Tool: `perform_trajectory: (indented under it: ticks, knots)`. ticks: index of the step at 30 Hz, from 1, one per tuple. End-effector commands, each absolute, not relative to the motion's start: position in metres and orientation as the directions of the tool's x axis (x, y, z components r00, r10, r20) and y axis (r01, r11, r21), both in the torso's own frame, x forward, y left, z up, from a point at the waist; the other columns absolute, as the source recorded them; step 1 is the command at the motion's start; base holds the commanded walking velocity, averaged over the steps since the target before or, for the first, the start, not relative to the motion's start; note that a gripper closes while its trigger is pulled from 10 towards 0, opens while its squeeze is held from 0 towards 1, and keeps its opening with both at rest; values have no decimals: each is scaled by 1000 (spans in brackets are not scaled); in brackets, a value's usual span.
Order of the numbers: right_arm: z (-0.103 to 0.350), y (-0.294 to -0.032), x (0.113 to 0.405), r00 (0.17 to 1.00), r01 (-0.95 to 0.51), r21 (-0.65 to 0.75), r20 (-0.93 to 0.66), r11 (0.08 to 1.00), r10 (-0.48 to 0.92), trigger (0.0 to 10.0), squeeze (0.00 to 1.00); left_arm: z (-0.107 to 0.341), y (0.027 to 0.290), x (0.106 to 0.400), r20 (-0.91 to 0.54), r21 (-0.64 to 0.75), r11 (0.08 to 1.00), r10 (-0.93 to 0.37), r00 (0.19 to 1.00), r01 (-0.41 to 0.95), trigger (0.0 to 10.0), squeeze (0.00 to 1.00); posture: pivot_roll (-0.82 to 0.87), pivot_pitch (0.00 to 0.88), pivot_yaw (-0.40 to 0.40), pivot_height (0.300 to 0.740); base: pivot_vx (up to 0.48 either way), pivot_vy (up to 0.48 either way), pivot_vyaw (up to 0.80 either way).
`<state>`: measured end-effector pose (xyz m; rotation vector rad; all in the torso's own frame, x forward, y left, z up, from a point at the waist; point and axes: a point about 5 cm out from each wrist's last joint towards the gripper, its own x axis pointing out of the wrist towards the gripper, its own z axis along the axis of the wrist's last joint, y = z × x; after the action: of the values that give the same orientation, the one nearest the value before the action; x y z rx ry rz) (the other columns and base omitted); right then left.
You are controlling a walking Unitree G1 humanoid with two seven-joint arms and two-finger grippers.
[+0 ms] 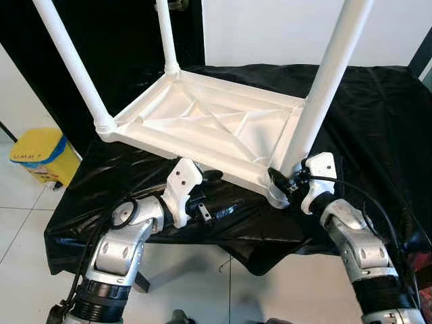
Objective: Building children table
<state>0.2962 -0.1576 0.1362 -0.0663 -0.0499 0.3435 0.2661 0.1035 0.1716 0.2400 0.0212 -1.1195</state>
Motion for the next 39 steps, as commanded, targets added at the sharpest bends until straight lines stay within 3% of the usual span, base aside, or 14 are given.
perform_trajectory:
  ticks: [1, 4, 12, 19, 24, 25, 26, 34, 39]
  knots:
    - [127, -168, 293, 969, -249, -61, -3, 967, 249, 10000, 0, 171, 105, 266, -131, 172, 447, -873, 470, 878, 10000, 0, -107, 75, 16, 740, 0, 0, 0]
    - [127, -164, 289, 997, -67, -4, 26, 998, 67, 10000, 0, 171, 104, 263, -116, 156, 453, -874, 472, 878, 10000, 0, -109, 93, 13, 740, 0, 0, 0]
    - [127, -155, 288, 992, 126, -19, 33, 992, -125, 10000, 0, 172, 103, 265, -97, 153, 469, -869, 486, 870, 10000, 0, -114, 70, 7, 740, 0, 0, 0]
    - [136, -140, 291, 993, 96, 11, 73, 995, -96, 10000, 0, 175, 97, 267, -79, 168, 442, -885, 459, 881, 10000, 0, -133, 49, 11, 740, 0, 0, 0]
    - [138, -144, 290, 991, 104, -1, 87, 995, -104, 10000, 0, 174, 93, 266, -84, 170, 425, -893, 442, 889, 10000, 0, -132, 44, 8, 740, 0, 0, 0]
    - [139, -147, 291, 990, 108, -7, 92, 994, -107, 10000, 278, 174, 93, 266, -83, 170, 422, -894, 440, 890, 10000, 0, -132, 41, 4, 740, 0, 0, 0]
    - [140, -148, 292, 990, 106, -15, 97, 994, -104, 10000, 1000, 175, 93, 267, -84, 172, 421, -894, 439, 891, 10000, 0, -132, 41, 4, 740, 0, 0, 0]
    - [143, -157, 296, 993, 5, -51, 119, 999, 1, 10000, 1000, 175, 97, 270, -87, 183, 430, -889, 450, 884, 10000, 0, -122, 29, -13, 740, 0, 0, 0]
    - [145, -162, 299, 977, -148, -25, 151, 989, 150, 10000, 1000, 174, 94, 271, -87, 179, 420, -894, 439, 890, 10000, 0, -130, 30, -8, 740, 0, 0, 0]
